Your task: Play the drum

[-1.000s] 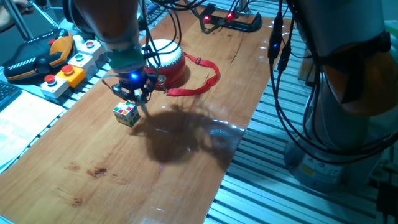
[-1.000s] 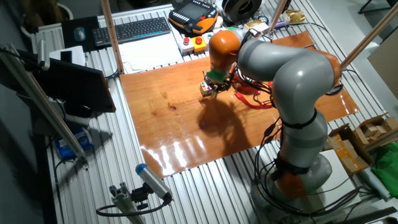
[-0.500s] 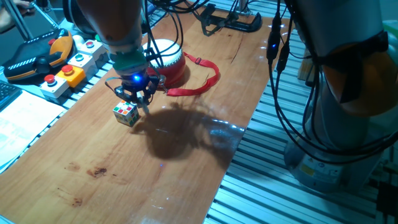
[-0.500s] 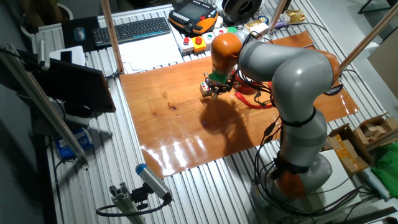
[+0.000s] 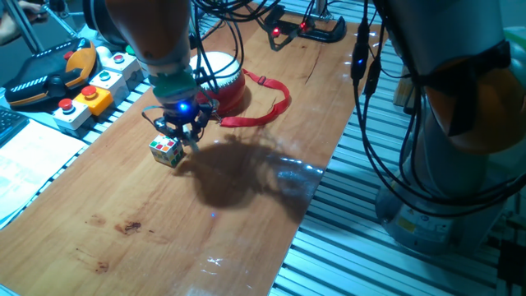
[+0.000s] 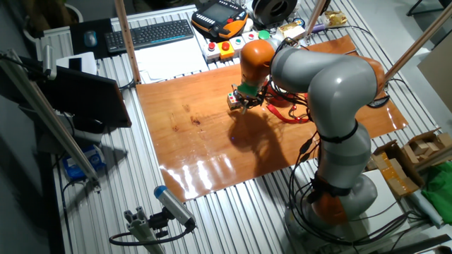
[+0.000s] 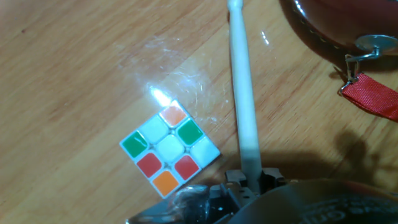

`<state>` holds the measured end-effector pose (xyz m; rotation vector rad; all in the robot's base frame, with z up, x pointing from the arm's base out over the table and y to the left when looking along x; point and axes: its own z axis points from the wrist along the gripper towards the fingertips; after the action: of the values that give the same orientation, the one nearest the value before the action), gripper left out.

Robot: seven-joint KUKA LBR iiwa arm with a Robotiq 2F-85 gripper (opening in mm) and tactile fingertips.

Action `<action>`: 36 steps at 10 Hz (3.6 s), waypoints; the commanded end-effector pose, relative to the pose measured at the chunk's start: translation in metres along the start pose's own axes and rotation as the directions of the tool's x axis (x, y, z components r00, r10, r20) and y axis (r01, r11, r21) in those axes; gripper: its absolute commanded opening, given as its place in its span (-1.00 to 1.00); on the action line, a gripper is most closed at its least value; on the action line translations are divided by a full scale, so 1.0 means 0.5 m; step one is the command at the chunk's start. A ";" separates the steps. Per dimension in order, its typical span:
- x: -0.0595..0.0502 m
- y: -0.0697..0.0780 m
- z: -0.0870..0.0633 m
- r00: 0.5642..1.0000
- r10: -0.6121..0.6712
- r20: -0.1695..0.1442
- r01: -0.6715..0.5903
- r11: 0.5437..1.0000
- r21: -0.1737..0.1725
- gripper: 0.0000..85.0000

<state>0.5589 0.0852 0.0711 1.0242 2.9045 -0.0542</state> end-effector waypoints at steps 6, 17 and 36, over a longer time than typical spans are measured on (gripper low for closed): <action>0.014 0.002 0.021 1.000 0.004 0.009 -0.004 1.000 -0.031 -0.22; -0.023 -0.030 -0.189 0.998 0.065 -0.023 -0.066 0.998 -0.016 -0.51; -0.059 -0.106 -0.300 0.991 -0.087 -0.105 0.087 0.996 -0.012 -0.98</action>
<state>0.5416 0.0335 0.2233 0.9266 3.0419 0.0067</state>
